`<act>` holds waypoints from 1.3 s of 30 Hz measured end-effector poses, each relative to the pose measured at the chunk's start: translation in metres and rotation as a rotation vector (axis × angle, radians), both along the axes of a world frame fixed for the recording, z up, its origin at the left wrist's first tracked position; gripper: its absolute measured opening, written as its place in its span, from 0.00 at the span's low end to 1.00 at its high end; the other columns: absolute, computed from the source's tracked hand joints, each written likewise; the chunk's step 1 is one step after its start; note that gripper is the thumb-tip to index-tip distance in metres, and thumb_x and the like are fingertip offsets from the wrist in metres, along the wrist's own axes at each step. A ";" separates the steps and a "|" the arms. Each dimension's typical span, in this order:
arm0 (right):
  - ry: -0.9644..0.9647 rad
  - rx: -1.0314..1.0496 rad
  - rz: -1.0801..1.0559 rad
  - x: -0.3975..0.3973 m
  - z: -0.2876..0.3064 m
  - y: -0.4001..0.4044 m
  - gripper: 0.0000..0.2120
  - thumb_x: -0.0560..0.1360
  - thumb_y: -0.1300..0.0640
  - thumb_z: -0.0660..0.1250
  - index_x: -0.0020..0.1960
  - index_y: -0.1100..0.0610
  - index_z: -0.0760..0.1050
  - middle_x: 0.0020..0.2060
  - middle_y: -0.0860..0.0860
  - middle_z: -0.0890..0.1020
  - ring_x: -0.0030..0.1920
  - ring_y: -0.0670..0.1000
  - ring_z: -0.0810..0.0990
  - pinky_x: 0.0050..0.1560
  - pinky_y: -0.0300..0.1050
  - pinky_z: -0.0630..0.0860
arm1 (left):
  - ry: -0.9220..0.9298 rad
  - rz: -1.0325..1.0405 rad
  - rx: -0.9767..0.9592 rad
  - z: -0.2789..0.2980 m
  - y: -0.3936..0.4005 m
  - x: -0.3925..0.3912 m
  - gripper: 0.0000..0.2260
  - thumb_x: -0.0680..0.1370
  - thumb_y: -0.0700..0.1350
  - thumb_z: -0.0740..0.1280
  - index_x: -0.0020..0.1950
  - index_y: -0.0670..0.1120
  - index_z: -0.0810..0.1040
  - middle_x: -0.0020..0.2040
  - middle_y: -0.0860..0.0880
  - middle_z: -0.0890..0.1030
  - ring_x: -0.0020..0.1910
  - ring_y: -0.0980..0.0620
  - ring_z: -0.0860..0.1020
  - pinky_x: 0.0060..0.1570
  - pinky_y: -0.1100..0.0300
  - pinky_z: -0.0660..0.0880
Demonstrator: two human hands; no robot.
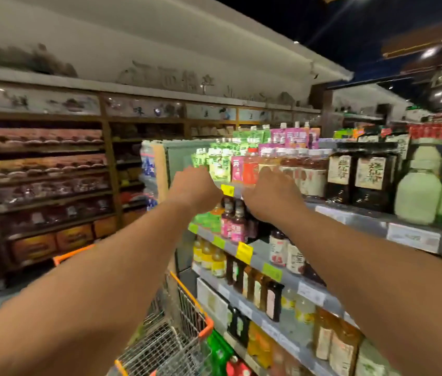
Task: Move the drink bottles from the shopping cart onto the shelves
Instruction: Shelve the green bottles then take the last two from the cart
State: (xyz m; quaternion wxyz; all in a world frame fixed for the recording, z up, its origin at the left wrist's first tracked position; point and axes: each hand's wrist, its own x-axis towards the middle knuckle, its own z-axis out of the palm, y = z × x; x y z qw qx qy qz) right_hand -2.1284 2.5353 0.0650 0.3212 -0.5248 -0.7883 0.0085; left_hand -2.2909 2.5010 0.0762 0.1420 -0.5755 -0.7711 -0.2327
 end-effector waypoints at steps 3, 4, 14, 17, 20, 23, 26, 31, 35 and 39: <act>-0.036 -0.003 0.145 -0.072 -0.018 -0.025 0.26 0.75 0.42 0.62 0.65 0.60 0.68 0.62 0.59 0.73 0.62 0.63 0.71 0.57 0.54 0.70 | 0.025 0.136 0.010 -0.011 -0.044 -0.063 0.12 0.73 0.52 0.67 0.50 0.44 0.77 0.51 0.40 0.81 0.51 0.38 0.79 0.47 0.52 0.73; -0.052 0.001 0.181 -0.092 -0.024 -0.033 0.26 0.76 0.42 0.61 0.65 0.60 0.68 0.62 0.60 0.73 0.63 0.63 0.71 0.58 0.54 0.69 | 0.024 0.176 0.010 -0.015 -0.057 -0.080 0.13 0.73 0.52 0.67 0.51 0.43 0.78 0.53 0.40 0.81 0.53 0.38 0.79 0.50 0.52 0.74; -0.066 -0.063 0.378 -0.194 -0.062 -0.045 0.27 0.75 0.41 0.61 0.65 0.59 0.68 0.62 0.60 0.74 0.61 0.64 0.72 0.58 0.55 0.71 | -0.160 0.425 -0.074 -0.070 -0.111 -0.174 0.26 0.73 0.55 0.67 0.67 0.44 0.73 0.63 0.43 0.77 0.62 0.40 0.74 0.61 0.47 0.73; -0.081 -0.079 0.403 -0.205 -0.089 -0.025 0.29 0.75 0.41 0.61 0.68 0.59 0.66 0.60 0.60 0.75 0.60 0.64 0.73 0.57 0.56 0.72 | -0.218 0.449 -0.097 -0.101 -0.094 -0.183 0.26 0.73 0.57 0.68 0.68 0.45 0.72 0.62 0.43 0.77 0.61 0.40 0.75 0.59 0.48 0.75; -0.113 -0.135 0.413 -0.216 -0.133 0.000 0.30 0.74 0.41 0.62 0.68 0.59 0.66 0.59 0.61 0.76 0.60 0.65 0.74 0.55 0.56 0.73 | -0.240 0.463 -0.148 -0.145 -0.070 -0.186 0.22 0.73 0.55 0.68 0.62 0.45 0.75 0.57 0.44 0.78 0.56 0.41 0.77 0.51 0.51 0.75; -0.183 -0.286 0.411 -0.233 -0.185 0.025 0.30 0.74 0.40 0.62 0.67 0.59 0.66 0.59 0.60 0.76 0.60 0.64 0.74 0.53 0.54 0.73 | -0.325 0.469 -0.208 -0.194 -0.049 -0.191 0.10 0.73 0.52 0.68 0.45 0.46 0.73 0.43 0.48 0.76 0.51 0.41 0.78 0.43 0.54 0.70; -0.254 -0.400 0.431 -0.256 -0.234 0.052 0.27 0.74 0.41 0.62 0.64 0.60 0.68 0.59 0.60 0.75 0.58 0.64 0.74 0.49 0.52 0.71 | -0.412 0.481 -0.292 -0.241 -0.028 -0.206 0.10 0.73 0.51 0.66 0.43 0.45 0.72 0.45 0.44 0.78 0.47 0.41 0.77 0.41 0.51 0.73; -0.317 -0.535 0.412 -0.316 -0.303 0.101 0.31 0.75 0.38 0.62 0.66 0.61 0.66 0.61 0.60 0.74 0.61 0.64 0.73 0.53 0.55 0.73 | -0.543 0.459 -0.347 -0.314 0.020 -0.264 0.14 0.76 0.56 0.64 0.53 0.46 0.78 0.48 0.45 0.81 0.47 0.42 0.79 0.49 0.48 0.78; -0.354 -0.589 0.404 -0.366 -0.339 0.136 0.29 0.75 0.39 0.62 0.65 0.61 0.67 0.60 0.60 0.74 0.59 0.64 0.74 0.53 0.54 0.74 | -0.668 0.495 -0.334 -0.351 0.056 -0.314 0.17 0.75 0.56 0.63 0.54 0.45 0.78 0.49 0.44 0.81 0.46 0.41 0.80 0.49 0.46 0.79; -0.356 -0.648 0.402 -0.419 -0.372 0.175 0.28 0.75 0.41 0.63 0.64 0.61 0.67 0.60 0.60 0.74 0.59 0.64 0.74 0.54 0.54 0.74 | -0.682 0.524 -0.408 -0.391 0.094 -0.364 0.18 0.75 0.57 0.62 0.58 0.47 0.77 0.53 0.42 0.80 0.49 0.40 0.79 0.51 0.47 0.78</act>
